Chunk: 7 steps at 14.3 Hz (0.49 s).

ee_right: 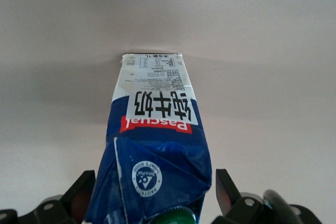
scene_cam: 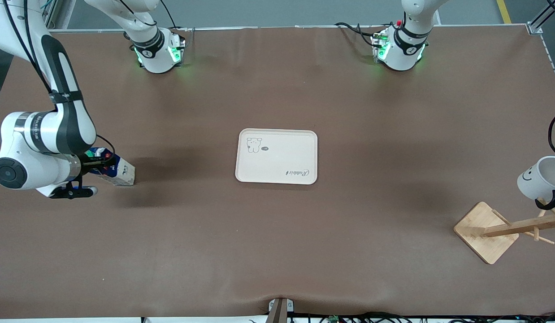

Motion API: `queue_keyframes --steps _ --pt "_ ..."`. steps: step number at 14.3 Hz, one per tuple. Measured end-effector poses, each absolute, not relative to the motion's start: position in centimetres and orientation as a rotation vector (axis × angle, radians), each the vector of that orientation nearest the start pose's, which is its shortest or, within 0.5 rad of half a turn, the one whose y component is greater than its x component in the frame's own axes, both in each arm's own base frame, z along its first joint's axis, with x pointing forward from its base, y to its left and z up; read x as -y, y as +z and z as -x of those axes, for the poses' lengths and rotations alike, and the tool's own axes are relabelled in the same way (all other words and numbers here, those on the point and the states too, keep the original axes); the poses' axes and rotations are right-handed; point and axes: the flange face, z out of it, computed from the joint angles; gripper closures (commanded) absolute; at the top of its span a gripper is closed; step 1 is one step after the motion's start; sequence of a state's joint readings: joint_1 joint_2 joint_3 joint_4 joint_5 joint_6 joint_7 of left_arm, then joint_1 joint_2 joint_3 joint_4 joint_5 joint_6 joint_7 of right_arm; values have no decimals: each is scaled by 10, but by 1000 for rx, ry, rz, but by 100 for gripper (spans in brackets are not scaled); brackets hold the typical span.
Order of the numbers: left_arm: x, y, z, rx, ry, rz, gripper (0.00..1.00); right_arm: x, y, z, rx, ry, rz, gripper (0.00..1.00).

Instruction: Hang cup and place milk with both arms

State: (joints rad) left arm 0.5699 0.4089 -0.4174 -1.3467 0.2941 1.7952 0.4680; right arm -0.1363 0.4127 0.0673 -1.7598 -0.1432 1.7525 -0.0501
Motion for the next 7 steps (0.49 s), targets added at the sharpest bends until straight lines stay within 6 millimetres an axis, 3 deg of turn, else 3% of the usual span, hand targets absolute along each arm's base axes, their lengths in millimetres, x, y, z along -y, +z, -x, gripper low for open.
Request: queue_keyframes --steps 1,2,4,7 --pt "-178 514 -660 -498 -44 2957 14 57 307 -600 59 676 3149 0" --pt "-179 512 -661 -499 -42 2959 0 56 308 -601 59 672 3149 0" --pt "-176 512 -662 -504 -49 2962 0 51 320 -609 65 616 3153 0" --pt "-167 518 -664 -484 -100 3028 0 36 368 -632 79 472 3165 0"
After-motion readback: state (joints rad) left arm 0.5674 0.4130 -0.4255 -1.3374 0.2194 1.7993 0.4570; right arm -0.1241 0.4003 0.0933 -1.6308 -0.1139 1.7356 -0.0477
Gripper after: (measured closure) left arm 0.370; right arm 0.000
